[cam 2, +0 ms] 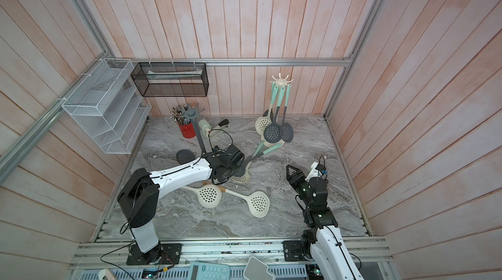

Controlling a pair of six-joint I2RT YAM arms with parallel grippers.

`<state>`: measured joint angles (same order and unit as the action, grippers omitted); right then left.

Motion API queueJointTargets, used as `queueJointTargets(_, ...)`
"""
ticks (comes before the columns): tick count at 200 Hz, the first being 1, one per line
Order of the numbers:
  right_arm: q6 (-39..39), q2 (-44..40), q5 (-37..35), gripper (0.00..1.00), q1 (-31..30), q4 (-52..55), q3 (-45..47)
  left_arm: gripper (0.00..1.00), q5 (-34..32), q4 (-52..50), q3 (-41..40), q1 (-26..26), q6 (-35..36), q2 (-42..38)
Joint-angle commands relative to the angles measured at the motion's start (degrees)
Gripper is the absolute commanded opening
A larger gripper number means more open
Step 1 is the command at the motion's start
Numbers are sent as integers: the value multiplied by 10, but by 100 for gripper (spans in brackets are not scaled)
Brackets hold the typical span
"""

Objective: Hang the skimmer on the kitchen utensil rack
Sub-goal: Pick up the skimmer from the center of the board.

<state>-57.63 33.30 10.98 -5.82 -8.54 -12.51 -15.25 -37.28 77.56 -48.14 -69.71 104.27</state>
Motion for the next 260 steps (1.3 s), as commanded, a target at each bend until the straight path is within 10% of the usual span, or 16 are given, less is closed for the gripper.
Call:
queueJointTargets(1, -19, -3, -17, 62, 4, 0, 13, 2, 0, 66, -24, -7, 71, -34)
queueJointTargets(130, 62, -232, -60, 62, 36, -91, 76, 0, 39, 423, -178, -26, 255, -142)
queueJointTargets(260, 149, -70, 71, 61, 35, -344, 38, 0, 48, 563, -193, -27, 289, -125)
